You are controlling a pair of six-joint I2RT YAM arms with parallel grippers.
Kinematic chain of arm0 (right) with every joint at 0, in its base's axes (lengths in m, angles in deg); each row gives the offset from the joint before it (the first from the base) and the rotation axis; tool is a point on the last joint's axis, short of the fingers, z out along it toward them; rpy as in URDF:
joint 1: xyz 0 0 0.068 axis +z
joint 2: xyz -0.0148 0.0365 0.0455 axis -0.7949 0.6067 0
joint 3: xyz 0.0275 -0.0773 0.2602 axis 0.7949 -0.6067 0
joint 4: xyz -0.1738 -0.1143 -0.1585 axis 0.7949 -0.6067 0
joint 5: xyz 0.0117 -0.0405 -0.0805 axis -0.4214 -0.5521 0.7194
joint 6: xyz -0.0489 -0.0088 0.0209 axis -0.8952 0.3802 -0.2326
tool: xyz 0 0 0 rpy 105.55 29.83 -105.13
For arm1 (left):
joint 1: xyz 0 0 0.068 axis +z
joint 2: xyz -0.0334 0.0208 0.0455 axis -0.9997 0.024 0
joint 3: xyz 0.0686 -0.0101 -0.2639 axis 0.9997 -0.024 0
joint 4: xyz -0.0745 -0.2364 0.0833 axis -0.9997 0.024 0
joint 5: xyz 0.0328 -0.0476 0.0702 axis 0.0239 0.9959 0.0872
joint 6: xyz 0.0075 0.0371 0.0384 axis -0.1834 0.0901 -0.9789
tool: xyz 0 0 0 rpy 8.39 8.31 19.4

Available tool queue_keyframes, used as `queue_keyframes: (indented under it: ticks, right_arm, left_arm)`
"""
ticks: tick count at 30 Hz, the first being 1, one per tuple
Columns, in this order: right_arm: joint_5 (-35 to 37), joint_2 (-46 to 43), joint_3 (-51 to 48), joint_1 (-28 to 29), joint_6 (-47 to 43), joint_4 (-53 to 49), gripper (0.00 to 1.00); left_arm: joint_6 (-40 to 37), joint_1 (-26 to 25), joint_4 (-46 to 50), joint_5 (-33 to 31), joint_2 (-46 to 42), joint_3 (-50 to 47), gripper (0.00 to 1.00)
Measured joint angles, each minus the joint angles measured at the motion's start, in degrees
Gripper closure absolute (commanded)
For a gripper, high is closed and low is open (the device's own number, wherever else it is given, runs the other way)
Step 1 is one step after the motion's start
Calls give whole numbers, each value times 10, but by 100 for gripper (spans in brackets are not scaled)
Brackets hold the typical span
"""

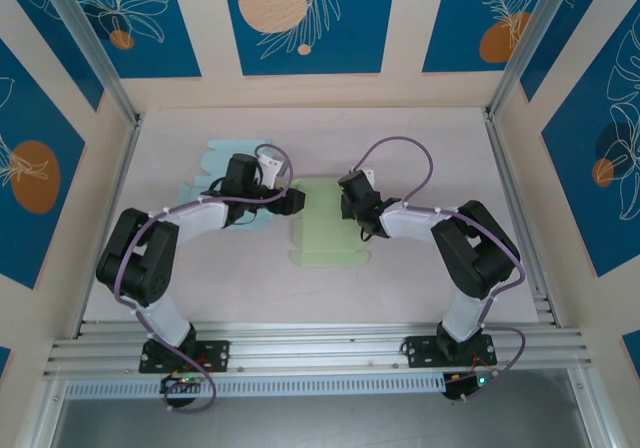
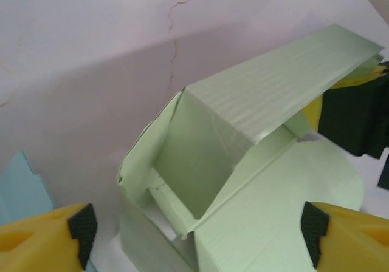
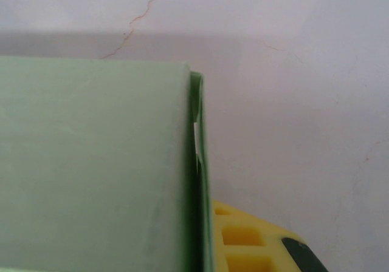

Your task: Fold the paper box

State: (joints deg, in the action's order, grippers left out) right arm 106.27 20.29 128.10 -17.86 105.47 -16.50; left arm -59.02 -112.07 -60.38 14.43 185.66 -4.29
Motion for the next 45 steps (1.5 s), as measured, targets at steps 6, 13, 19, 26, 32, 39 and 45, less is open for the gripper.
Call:
queue_keyframes:
  ticks: [6,13,19,26,32,39,45]
  right_arm:
    - [0,2,2,-3,0,1,100]
    - [0,2,2,-3,0,1,100]
    - [0,2,2,-2,-1,2,100]
    - [3,2,2,0,0,2,100]
    - [12,2,1,7,0,2,100]
    - [36,2,1,17,0,1,100]
    - [61,-2,1,20,0,2,100]
  left_arm:
    - [29,-27,6,10,0,10,32]
    - [49,-38,17,10,0,17,42]
    - [38,-38,42,-7,0,27,65]
    - [9,-38,73,-31,18,73,74]
    - [7,-39,76,-49,25,86,74]
    - [71,-39,72,-89,41,111,81]
    - [129,-39,74,-127,66,149,86]
